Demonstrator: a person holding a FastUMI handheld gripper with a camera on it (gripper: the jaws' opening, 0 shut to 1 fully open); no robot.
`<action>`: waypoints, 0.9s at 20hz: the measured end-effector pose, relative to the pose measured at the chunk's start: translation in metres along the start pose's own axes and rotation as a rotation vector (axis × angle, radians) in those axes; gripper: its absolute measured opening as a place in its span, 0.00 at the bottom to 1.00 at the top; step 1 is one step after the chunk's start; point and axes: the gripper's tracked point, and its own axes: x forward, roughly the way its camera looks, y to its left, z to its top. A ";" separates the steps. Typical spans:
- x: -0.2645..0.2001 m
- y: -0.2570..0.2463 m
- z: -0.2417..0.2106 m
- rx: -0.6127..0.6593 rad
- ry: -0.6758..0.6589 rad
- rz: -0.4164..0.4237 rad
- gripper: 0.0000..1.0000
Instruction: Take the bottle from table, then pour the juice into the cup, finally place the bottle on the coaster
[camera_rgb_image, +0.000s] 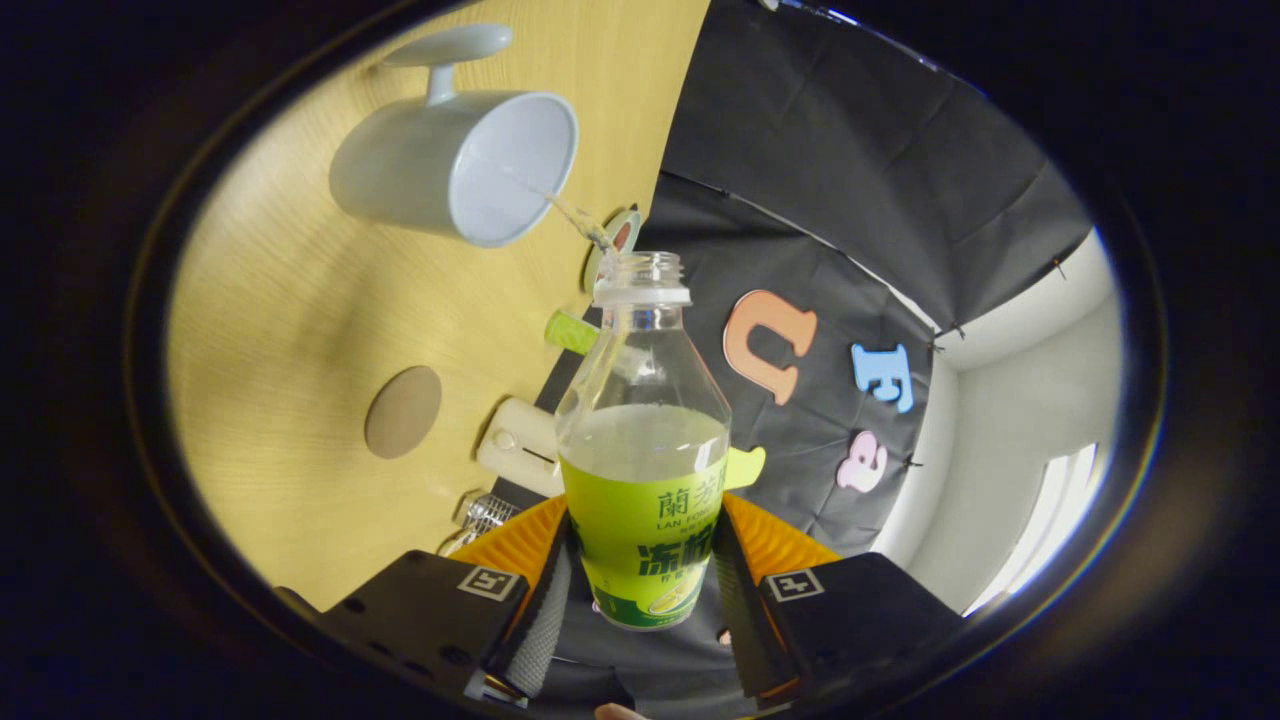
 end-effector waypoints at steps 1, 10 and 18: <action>0.001 -0.003 0.001 -0.012 0.000 -0.008 0.75; 0.005 -0.013 0.008 -0.072 -0.022 -0.033 0.75; 0.004 -0.022 0.008 -0.122 -0.031 -0.066 0.75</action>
